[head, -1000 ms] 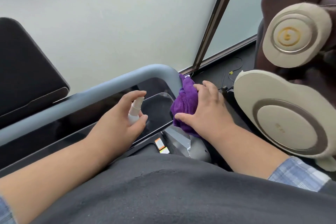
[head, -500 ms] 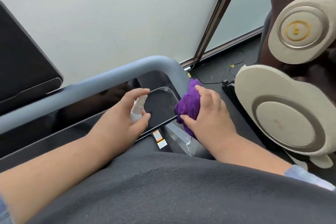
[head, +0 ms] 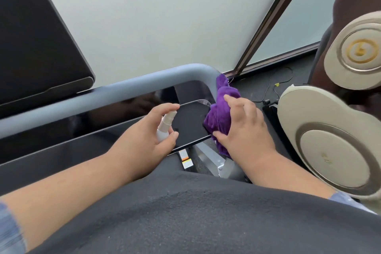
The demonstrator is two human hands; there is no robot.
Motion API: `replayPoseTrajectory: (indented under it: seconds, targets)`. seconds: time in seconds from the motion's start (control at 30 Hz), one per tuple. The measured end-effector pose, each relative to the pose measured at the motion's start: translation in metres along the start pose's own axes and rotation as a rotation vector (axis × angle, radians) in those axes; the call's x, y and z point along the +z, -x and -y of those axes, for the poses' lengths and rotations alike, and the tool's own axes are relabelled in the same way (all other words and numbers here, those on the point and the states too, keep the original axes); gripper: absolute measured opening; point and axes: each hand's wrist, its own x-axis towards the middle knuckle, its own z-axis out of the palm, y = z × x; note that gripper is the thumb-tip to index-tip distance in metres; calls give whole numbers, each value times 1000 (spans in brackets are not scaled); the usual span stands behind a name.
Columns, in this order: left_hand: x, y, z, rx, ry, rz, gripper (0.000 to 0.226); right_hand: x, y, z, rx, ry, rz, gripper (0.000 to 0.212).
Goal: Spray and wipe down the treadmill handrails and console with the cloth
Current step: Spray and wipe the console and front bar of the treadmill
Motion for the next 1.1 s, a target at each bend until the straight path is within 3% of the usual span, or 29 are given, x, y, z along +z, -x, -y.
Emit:
replayPoseTrajectory:
  seconds: [0.17, 0.5, 0.83, 1.1]
  targets:
    - [1, 0, 1, -2, -14, -20, 56, 4, 9, -7, 21, -41, -2, 101]
    - [0, 9, -1, -16, -23, -37, 54, 12, -106, 38, -61, 51, 1, 99]
    - [2, 4, -3, -15, -33, -37, 56, 13, 5, 1, -187, -1, -32, 101]
    - [-5, 5, 1, -20, -34, -56, 57, 11, -20, 2, -77, -136, -24, 91]
